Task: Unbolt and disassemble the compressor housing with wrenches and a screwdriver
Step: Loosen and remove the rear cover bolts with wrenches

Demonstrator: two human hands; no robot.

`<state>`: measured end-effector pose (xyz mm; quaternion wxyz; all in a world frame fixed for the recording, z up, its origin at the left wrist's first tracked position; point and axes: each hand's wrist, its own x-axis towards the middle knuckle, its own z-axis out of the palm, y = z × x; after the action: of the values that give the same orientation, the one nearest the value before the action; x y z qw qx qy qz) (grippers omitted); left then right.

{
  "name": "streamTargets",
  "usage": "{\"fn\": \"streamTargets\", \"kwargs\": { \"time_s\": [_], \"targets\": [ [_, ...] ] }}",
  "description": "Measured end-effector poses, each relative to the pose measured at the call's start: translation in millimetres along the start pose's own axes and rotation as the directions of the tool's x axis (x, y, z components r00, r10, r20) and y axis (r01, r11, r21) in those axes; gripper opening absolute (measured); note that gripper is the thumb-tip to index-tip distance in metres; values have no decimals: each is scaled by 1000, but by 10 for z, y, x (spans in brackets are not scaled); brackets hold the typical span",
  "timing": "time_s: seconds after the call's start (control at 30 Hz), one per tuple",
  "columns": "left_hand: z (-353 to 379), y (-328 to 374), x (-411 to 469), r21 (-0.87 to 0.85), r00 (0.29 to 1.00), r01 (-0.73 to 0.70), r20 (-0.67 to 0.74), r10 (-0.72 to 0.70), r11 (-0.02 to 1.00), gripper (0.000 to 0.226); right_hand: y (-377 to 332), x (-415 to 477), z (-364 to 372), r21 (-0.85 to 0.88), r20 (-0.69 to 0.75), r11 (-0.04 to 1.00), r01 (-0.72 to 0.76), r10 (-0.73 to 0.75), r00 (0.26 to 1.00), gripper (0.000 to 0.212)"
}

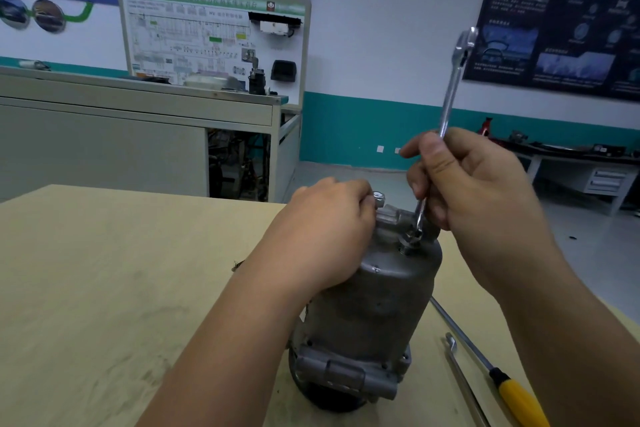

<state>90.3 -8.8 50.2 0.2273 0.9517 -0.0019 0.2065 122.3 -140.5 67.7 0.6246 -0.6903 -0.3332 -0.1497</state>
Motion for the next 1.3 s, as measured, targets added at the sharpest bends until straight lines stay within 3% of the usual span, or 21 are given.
{"fn": "streamTargets", "kwargs": {
  "time_s": [0.57,0.77,1.0,1.1,1.2,1.3],
  "targets": [
    [-9,-3,-6,-9,1000,-1,5,1,1000,30,-26,-31,-44,17,168,994,105,-107,980,31],
    [-3,-14,-3,-17,1000,0,6,0,1000,28,35,-136,14,129,109,981,142,-156,982,34],
    [3,-39,0,-16,1000,-9,1,9,1000,31,137,-246,-16,302,111,950,84,-123,986,40],
    [10,-36,2,-14,1000,-13,1,13,1000,32,196,-267,-11,263,113,963,54,-86,990,56],
    [14,-37,5,-9,1000,-17,-10,17,1000,31,195,-250,5,194,75,978,74,-90,993,52],
    [18,-40,7,-7,1000,-16,-9,16,1000,33,169,-218,-55,265,-3,957,118,-121,993,46]
  ]
}}
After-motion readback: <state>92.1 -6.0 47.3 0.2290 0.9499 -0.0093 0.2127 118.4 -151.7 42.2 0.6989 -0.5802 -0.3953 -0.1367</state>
